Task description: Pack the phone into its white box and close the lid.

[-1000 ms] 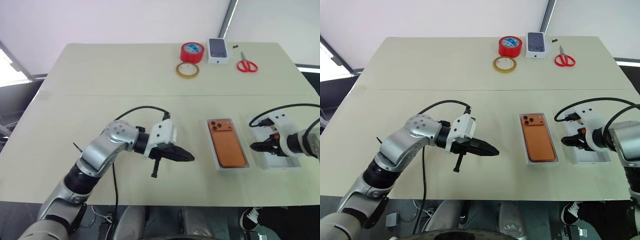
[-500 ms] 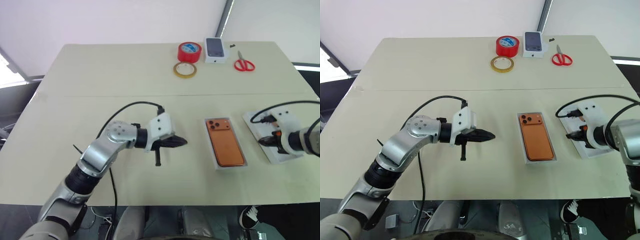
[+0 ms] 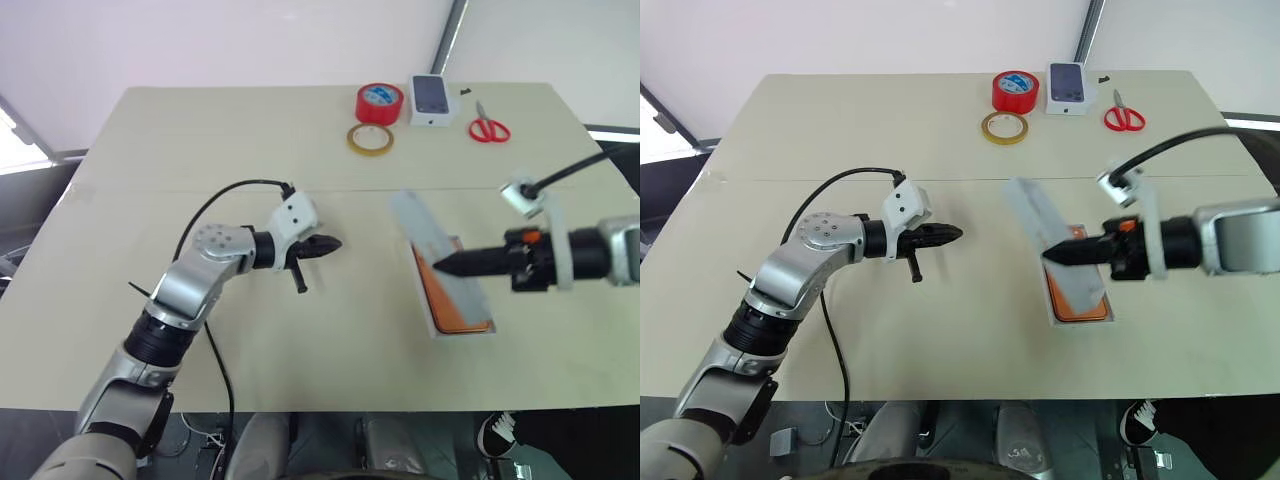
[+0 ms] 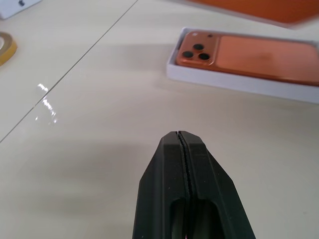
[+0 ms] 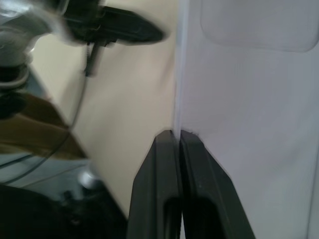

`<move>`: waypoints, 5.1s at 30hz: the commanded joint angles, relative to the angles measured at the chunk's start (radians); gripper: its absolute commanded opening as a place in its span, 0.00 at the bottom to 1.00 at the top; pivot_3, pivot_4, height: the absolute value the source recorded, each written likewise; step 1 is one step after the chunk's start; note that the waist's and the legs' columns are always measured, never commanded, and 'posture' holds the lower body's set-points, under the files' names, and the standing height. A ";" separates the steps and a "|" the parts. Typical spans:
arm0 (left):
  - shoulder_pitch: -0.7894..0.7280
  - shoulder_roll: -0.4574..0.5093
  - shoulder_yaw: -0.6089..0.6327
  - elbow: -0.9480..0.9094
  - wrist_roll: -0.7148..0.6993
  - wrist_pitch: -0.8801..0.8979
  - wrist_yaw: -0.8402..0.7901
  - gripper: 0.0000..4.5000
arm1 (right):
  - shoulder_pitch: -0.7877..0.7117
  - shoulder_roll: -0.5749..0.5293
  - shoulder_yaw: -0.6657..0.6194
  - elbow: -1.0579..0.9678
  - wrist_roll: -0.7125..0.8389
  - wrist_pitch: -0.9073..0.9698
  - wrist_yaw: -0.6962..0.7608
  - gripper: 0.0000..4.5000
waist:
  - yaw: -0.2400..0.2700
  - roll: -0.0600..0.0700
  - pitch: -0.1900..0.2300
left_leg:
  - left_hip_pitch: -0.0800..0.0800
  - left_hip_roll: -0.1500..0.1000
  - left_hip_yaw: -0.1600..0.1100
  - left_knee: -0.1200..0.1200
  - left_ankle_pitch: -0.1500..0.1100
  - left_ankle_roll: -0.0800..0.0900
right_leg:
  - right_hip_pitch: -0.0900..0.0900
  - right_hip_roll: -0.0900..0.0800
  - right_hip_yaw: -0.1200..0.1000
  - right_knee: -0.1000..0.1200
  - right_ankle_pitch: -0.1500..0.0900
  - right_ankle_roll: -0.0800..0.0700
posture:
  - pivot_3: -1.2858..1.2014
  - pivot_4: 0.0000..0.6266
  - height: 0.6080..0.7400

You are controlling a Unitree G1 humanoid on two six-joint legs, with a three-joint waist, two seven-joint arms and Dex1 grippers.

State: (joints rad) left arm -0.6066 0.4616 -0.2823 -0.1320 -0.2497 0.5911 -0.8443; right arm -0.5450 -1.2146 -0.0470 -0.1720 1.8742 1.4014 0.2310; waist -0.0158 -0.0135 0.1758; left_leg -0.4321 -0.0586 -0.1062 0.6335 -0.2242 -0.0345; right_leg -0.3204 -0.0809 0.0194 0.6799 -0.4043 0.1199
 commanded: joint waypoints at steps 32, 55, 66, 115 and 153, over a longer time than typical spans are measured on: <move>-0.064 -0.248 -0.167 0.092 0.062 -0.039 0.022 0.00 | 0.082 0.178 -0.135 -0.017 0.098 -0.162 -0.607 0.99 | 0.001 0.004 0.000 | 0.000 0.000 0.000 -0.002 0.000 0.000 | -0.002 0.001 0.001 0.001 0.000 0.000 | 0.52 0.24 1.00; -0.088 -0.412 -0.140 0.209 0.094 -0.056 0.113 0.00 | 0.173 -0.096 0.012 -0.166 -0.953 -0.321 0.030 0.01 | 0.004 0.003 0.000 | -0.001 0.000 0.000 -0.001 0.000 0.000 | -0.003 0.001 0.001 0.000 0.000 0.000 | 0.52 0.24 1.00; -0.215 -0.331 -0.119 0.419 0.228 -0.002 0.212 0.00 | 0.159 -0.017 0.110 -0.192 -1.240 -0.394 0.194 0.01 | 0.002 0.003 0.000 | -0.001 0.000 0.000 -0.001 0.000 0.000 | -0.004 0.001 0.002 0.001 0.000 0.000 | 0.52 0.24 1.00; -0.184 -0.470 -0.208 0.310 0.185 0.067 0.009 0.00 | 0.314 0.068 0.013 -0.300 -1.516 -0.379 0.439 0.01 | 0.005 0.003 0.000 | -0.003 -0.001 -0.001 0.000 0.002 -0.002 | -0.004 0.000 0.001 0.001 0.000 0.000 | 0.52 0.24 1.00; -0.159 -0.375 -0.121 0.278 0.141 0.070 0.007 0.00 | 0.447 -0.041 -0.264 -0.218 -1.564 -0.514 0.608 0.01 | 0.004 0.004 -0.001 | -0.003 -0.001 -0.001 0.001 0.002 -0.003 | -0.004 0.000 0.000 0.002 0.000 0.000 | 0.52 0.24 1.00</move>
State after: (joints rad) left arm -0.7656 0.0842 -0.4140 0.1808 -0.0958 0.6717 -0.8319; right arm -0.1020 -1.2459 -0.2569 -0.3564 0.2978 0.9047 0.8151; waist -0.0114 -0.0096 0.1751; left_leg -0.4347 -0.0596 -0.1072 0.6342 -0.2223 -0.0373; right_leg -0.3241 -0.0806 0.0199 0.6817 -0.4044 0.1199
